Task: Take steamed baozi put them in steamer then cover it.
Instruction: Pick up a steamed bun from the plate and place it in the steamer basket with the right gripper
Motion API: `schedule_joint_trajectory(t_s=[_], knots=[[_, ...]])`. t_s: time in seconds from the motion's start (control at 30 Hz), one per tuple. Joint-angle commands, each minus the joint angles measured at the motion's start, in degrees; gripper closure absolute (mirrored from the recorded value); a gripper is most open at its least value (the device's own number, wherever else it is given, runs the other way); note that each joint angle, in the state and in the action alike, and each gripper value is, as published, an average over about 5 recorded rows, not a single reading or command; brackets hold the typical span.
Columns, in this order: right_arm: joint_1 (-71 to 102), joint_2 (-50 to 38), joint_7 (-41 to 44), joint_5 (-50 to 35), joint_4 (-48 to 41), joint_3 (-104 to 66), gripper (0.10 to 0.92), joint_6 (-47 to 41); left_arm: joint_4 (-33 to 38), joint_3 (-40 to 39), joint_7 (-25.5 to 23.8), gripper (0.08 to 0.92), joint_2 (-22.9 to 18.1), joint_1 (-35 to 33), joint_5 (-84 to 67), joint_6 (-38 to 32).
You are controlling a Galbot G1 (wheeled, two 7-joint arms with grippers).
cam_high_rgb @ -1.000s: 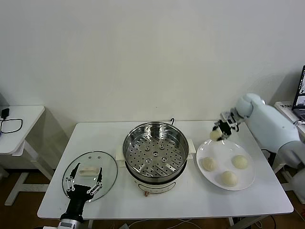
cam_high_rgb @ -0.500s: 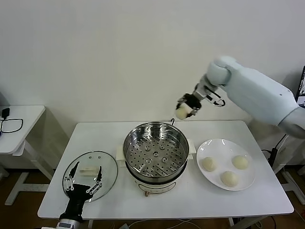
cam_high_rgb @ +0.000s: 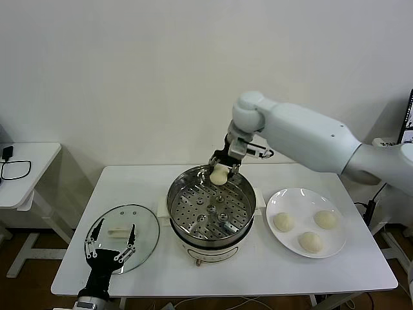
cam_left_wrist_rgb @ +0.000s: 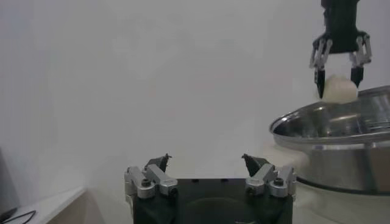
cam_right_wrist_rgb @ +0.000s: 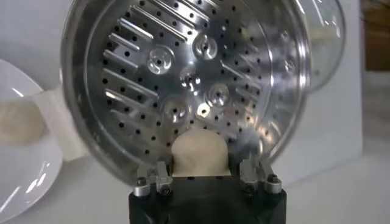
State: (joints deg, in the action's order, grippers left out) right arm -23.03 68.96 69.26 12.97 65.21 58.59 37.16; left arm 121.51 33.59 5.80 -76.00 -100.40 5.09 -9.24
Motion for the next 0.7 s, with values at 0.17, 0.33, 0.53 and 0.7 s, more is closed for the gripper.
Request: schedule_joint_trajectory(t_s=[0.17, 0.33, 0.53, 0.7], knots=[[5.3, 6.7, -0.1, 8.3, -5.3, -1.3, 0.406, 4.1, 0.5, 0.4, 0.1, 0.177, 0.1, 0.0, -0.8, 0.0], [6.2, 7.6, -0.3, 10.1, -6.5, -1.7, 0.404, 4.7, 0.5, 0.7, 0.2, 0.177, 0.2, 0.0, -0.9, 0.1], [6.2, 7.3, -0.8, 10.3, -6.0, -2.4, 0.338, 4.9, 0.7, 1.0, 0.3, 0.177, 0.2, 0.1, -1.1, 0.2], [3.6, 3.5, 0.3, 6.0, -1.1, -2.8, 0.221, 2.3, 0.9, 1.0, 0.3, 0.177, 0.0, 0.2, -1.1, 0.4]])
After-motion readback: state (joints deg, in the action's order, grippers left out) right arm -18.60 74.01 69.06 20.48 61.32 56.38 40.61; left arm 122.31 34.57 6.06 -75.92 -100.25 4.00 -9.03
